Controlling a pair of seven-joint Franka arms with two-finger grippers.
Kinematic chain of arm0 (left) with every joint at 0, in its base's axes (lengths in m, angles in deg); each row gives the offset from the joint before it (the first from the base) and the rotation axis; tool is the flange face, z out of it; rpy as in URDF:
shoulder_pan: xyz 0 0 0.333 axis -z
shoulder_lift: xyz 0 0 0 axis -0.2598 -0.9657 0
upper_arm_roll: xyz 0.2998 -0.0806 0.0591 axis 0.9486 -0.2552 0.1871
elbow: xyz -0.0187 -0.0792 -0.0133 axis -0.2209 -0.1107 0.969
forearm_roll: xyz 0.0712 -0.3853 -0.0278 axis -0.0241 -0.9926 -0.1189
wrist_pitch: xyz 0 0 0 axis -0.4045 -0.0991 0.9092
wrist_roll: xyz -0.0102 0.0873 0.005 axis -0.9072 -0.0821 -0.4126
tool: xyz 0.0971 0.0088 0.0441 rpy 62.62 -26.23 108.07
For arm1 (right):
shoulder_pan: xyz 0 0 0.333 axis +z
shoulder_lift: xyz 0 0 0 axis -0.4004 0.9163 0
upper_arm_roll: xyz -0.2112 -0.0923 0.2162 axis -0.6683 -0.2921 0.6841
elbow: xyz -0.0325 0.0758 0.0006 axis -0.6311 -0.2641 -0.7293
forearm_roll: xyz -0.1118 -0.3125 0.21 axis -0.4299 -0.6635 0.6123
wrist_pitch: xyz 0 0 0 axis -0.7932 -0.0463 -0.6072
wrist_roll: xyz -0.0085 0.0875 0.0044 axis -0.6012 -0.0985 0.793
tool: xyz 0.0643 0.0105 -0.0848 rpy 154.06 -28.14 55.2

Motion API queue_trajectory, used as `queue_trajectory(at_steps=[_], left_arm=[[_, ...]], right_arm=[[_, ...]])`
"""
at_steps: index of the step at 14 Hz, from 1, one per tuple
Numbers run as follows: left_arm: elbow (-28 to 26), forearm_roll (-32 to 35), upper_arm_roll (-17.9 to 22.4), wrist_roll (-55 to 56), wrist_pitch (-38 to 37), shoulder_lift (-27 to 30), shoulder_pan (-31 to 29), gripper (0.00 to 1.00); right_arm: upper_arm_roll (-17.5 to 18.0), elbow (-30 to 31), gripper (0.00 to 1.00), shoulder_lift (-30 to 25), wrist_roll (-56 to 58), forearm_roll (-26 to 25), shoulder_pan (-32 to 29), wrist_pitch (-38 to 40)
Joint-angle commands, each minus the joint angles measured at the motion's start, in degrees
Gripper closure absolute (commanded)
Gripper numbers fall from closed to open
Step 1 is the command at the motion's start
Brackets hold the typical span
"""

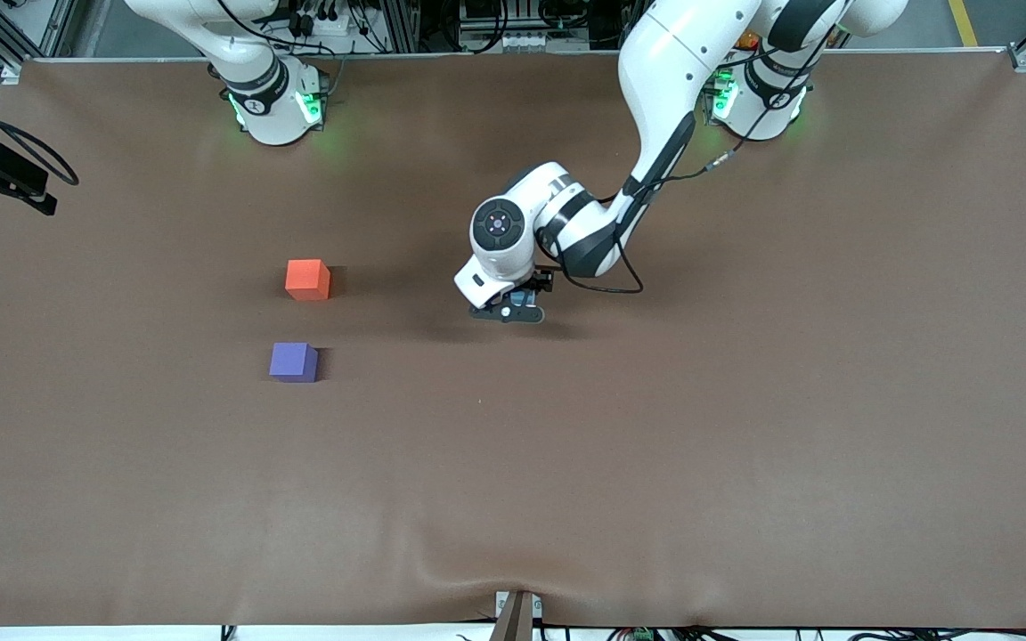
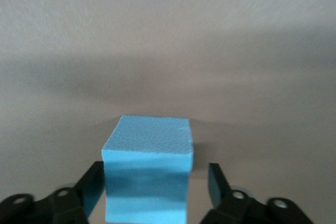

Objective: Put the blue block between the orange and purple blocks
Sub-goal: 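Lift and carry the blue block with the left gripper toward the table middle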

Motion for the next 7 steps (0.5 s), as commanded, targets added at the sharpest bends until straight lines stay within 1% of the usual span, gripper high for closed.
queue_trajectory(at_steps=[1,2,4,5,6,7], left_arm=[[0.2,-1.0,0.5,4.3,-4.9,6.4,0.1,0.00],[0.0,-0.9,0.5,6.3,-6.2,8.4,-0.1,0.00],[-0.6,-0.8,0.9,8.1,-12.9,14.4,-1.8,0.00],[-0.8,-0.8,1.0,7.4,-16.1,17.6,-3.9,0.00],[-1.4,-0.8,0.5,5.7,-19.0,20.7,-7.7,0.00],[-2.5,-0.8,0.4,1.8,-21.7,23.2,-10.9,0.00]], right_arm=[[-0.7,-0.1,0.00,0.1,0.3,-0.2,0.8,0.1],[-0.7,0.0,0.00,0.1,0.2,-0.2,0.7,0.1],[-0.7,-0.1,0.00,0.8,0.4,-0.3,1.1,0.1],[-0.6,-0.1,0.00,2.3,0.3,-1.1,1.6,0.0],[-0.5,-0.1,0.00,4.6,0.5,-1.1,1.5,0.1],[-0.5,-0.1,0.00,6.2,0.5,-1.0,1.6,0.2]])
